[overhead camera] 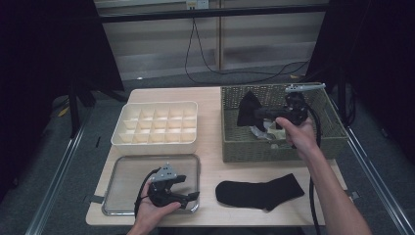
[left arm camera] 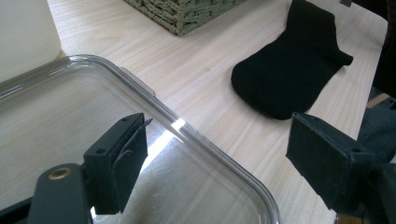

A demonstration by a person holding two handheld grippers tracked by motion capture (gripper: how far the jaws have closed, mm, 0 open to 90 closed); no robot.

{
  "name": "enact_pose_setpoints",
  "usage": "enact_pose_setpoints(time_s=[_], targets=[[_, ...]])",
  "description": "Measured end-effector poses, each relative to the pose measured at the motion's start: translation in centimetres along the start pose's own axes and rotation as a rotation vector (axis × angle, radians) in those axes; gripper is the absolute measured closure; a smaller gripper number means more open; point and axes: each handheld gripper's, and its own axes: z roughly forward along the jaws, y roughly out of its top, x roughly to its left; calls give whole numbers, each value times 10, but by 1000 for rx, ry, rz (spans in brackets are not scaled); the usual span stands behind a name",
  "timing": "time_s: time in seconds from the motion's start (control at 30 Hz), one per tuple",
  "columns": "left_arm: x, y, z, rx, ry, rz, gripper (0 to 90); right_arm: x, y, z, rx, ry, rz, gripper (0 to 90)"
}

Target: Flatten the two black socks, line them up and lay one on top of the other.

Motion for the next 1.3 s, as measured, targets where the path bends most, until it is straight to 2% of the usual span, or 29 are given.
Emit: enact_pose_setpoints(time_s=[0.27, 0.37, 0.5, 0.77, 0.9, 1.07, 1.1, 1.3], targets=[[-1, 1, 3, 5, 4, 6, 199, 7, 2, -8, -23, 14, -3, 822], [-2, 2, 2, -14, -16, 19, 182, 15, 3, -13, -39, 16, -25, 822], [-2, 2, 3, -16, -14, 18, 178, 26, 5, -20, -59, 28, -41, 822], [-2, 1, 2, -28, -5, 4, 178, 38, 5, -26, -66, 44, -46, 822], [0, -1, 1, -31, 7, -13, 178, 46, 3, -30, -80, 53, -48, 822], [0, 0, 1, -18, 14, -8, 178, 58, -2, -38, -112, 76, -65, 821], [0, 0, 1, -14, 15, -6, 179, 64, -5, -41, -124, 78, -74, 821], [0, -1, 2, -11, 18, -16, 189, 77, -14, -45, -112, 76, -91, 821]])
